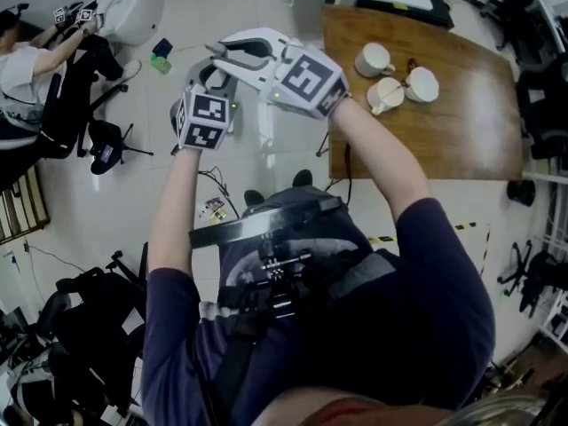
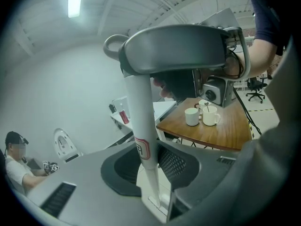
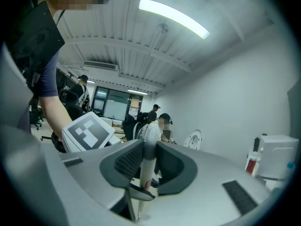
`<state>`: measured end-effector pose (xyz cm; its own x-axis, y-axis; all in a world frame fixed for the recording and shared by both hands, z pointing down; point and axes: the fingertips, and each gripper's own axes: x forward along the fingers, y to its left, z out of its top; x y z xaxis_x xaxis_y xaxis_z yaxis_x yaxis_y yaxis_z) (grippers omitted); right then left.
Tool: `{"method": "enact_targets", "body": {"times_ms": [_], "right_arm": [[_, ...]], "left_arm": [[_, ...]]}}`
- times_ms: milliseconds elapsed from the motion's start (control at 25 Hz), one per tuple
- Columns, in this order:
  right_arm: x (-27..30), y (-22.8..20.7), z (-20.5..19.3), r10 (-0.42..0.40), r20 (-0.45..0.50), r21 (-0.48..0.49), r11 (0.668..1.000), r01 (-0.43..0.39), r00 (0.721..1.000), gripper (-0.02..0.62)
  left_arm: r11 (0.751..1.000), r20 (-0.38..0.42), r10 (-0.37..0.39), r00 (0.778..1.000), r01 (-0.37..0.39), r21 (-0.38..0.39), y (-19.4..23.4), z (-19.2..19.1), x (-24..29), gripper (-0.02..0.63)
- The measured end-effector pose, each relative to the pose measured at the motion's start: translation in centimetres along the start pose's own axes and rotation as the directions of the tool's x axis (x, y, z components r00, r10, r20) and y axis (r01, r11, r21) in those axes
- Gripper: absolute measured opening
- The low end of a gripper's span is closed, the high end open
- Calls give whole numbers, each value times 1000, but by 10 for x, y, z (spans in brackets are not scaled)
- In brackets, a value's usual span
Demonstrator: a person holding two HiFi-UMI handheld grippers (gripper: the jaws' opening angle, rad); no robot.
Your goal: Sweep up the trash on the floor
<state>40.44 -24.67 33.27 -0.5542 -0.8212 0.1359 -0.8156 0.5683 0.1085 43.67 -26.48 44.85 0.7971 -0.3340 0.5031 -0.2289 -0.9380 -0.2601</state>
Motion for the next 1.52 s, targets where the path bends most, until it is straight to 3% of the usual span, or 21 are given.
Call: {"method": "enact_targets", "body": {"times_ms": [360, 560, 760, 1000, 1280, 1520], "right_arm": [[-16, -22, -41, 39, -27, 16, 999, -38, 999, 103], [-18, -37, -69, 2, -78, 43, 999, 1, 997, 104], [-17, -60, -101, -37, -160, 56, 997, 47, 986, 104], [-35, -86, -139, -47, -297, 51, 997, 65, 954, 106], [-59, -96, -192, -66, -456, 39, 995, 95, 888, 105], [-73, -108, -214, -92, -497, 55, 989, 137, 863, 104]], "left_arm": [[1000, -90, -10, 996, 12, 20, -18, -14, 38, 97], [997, -125, -75, 989, 78, 19, -30, -27, 66, 97], [988, -100, -149, 984, 151, 14, -38, -35, 103, 97], [984, -47, -176, 983, 175, -36, -62, -35, 149, 97], [960, -43, -279, 959, 279, -12, -106, -48, 195, 97], [966, -56, -259, 964, 260, 13, -122, -51, 219, 97]]}}
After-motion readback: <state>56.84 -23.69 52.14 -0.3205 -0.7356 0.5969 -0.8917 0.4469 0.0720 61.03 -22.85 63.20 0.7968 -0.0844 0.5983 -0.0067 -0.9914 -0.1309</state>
